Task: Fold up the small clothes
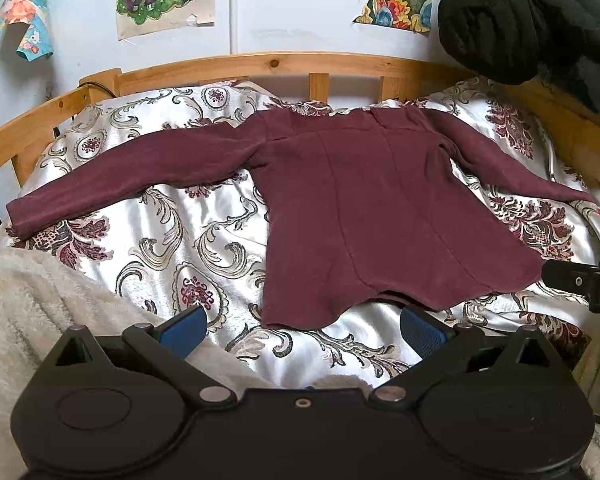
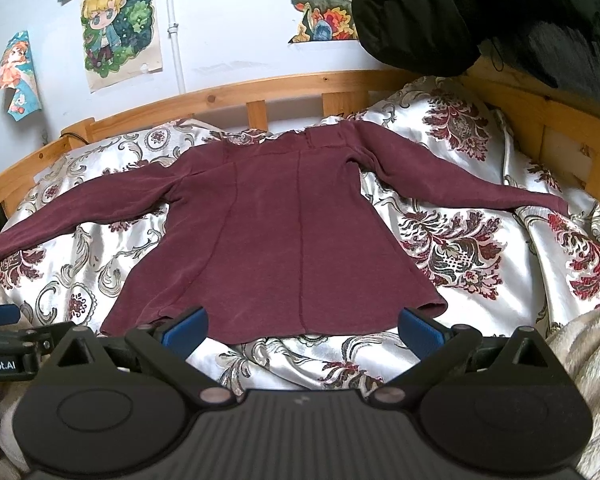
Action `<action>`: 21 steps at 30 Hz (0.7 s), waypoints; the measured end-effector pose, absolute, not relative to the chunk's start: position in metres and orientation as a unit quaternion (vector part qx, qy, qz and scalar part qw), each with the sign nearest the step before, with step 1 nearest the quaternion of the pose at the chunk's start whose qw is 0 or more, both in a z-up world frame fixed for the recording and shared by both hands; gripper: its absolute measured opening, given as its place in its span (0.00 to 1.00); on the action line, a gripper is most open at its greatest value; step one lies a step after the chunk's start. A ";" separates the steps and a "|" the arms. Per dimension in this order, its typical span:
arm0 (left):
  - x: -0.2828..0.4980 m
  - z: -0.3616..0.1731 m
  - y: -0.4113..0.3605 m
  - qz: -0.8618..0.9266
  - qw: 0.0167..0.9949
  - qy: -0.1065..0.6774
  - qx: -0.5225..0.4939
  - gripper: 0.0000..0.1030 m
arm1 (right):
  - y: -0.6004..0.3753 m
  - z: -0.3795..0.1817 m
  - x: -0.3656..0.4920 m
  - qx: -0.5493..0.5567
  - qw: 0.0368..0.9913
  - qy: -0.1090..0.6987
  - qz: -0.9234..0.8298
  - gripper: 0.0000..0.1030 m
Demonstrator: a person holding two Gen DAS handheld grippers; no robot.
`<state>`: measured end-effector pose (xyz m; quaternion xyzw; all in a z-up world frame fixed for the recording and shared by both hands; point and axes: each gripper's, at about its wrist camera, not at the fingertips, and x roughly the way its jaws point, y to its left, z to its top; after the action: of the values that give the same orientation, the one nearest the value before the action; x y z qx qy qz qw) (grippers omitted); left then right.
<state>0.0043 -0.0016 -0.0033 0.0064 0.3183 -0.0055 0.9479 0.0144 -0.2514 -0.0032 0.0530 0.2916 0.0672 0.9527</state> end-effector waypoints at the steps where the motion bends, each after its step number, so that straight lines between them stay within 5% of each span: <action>1: 0.005 -0.003 -0.001 -0.004 0.948 0.319 0.006 0.99 | -0.252 -0.003 0.015 0.055 0.952 0.294 0.068 1.00; 21: 0.110 0.033 0.011 -0.035 0.943 0.332 -0.001 0.99 | -0.361 0.031 0.098 0.168 0.932 0.318 -0.049 1.00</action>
<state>0.1102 0.0108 0.0333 -0.0007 0.3316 -0.0355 0.9427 0.0981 -0.3612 0.0306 0.1680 0.3182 -0.0491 0.9317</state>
